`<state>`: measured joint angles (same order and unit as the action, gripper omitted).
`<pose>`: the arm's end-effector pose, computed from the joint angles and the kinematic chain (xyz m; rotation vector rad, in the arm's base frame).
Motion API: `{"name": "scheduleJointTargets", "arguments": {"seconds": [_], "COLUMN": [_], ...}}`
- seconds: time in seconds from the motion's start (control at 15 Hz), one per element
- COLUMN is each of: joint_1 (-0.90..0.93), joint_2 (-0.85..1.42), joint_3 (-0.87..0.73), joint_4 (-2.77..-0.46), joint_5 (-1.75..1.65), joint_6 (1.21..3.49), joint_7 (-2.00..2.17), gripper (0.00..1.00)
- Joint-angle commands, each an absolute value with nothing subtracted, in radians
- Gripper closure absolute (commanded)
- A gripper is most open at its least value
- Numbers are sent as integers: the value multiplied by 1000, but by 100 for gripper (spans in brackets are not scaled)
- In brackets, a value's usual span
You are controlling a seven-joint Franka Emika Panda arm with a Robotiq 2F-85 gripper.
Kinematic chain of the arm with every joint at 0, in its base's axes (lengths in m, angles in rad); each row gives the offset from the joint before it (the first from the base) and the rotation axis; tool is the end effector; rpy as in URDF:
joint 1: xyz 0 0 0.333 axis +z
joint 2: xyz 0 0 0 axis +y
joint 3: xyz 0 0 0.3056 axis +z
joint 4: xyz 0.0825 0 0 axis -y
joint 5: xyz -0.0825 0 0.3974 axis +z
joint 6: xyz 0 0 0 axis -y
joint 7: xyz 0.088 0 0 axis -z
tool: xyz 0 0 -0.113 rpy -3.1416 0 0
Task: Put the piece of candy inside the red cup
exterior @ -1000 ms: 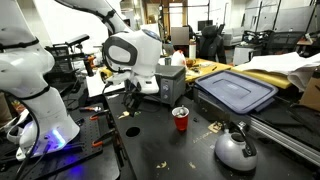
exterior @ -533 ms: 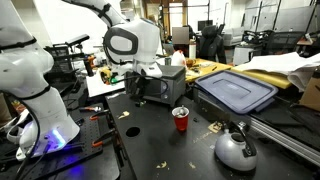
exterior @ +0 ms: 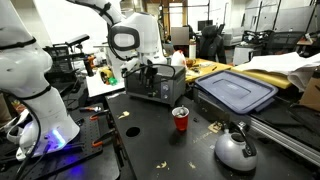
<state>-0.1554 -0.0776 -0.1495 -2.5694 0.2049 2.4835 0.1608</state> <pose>0.4311 -0.1347 0.2635 -2.8583 0.9285 0.0004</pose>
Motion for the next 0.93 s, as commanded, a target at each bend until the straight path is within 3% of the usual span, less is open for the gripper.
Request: {"name": "scheduleJointTargets", "arguments": {"seconds": [0.0,0.87], "joint_1": [-138,-146], "joint_2": [-74,-9], "joint_3": [-141,-151], "joint_4": [-2541,-2444], "joint_5": [264,315], "joint_6": [2545,2660], "joint_7": [148,154], "gripper": [94,94]}}
